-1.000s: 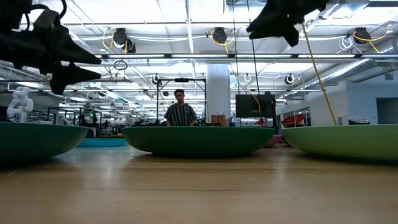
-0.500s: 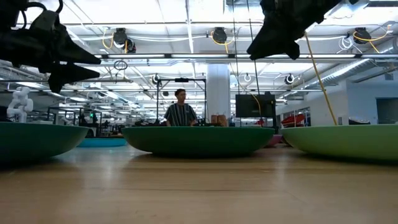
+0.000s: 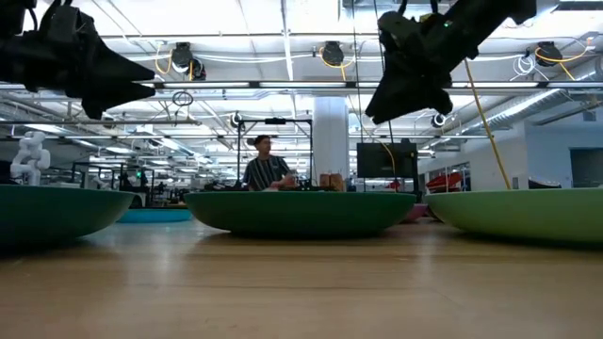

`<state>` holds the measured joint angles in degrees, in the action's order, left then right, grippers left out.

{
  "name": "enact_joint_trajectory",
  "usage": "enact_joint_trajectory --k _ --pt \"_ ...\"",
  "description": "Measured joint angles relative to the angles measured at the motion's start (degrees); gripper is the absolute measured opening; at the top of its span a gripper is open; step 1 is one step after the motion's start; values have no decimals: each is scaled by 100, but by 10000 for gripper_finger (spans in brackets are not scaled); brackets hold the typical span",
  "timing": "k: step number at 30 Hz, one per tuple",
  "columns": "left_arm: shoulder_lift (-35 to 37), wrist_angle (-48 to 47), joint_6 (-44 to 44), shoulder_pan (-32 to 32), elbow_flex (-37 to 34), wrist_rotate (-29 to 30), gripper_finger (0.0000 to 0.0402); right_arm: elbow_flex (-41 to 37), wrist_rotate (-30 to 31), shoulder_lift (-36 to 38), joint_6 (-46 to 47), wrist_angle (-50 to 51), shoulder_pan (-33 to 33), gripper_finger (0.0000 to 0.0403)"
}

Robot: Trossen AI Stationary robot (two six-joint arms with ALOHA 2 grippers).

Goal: Stack plastic plates
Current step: Stack the right dark green plate on top of the light green plate

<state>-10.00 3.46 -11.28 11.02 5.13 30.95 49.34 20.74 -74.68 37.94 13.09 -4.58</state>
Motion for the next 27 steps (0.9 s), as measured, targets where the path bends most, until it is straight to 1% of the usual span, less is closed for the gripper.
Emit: enact_joint_trajectory --k 1,4,10,12,13,18,20,22,25,27 --pt "-2 -56 60 -1 0 -96 214 0 10 -58 -140 -153 -32 98" --pt "0 -120 203 1 2 -253 214 0 32 -148 -984 -909 -124 98" --pt "0 -512 312 -2 2 -306 214 0 16 -150 -2360 -2284 -194 98" --pt "0 -490 372 0 2 -408 214 0 91 -146 -2568 -2538 -251 98" --pt "3 -478 382 0 2 -447 214 0 164 -146 -2527 -2562 -278 98" --pt "0 -487 645 -14 2 -457 214 0 297 -245 -1738 -2513 -559 98" --pt "0 -487 831 -17 2 -359 214 0 323 -339 -1453 -2480 -735 98" --pt "0 -506 1026 -17 2 -245 214 0 320 -446 -1110 -2475 -892 98" --pt "0 -502 1231 -17 2 -224 214 0 345 -614 -563 -2375 -1097 98" --pt "0 -501 1288 -17 2 -214 214 0 499 -732 -101 -2289 -1196 98"
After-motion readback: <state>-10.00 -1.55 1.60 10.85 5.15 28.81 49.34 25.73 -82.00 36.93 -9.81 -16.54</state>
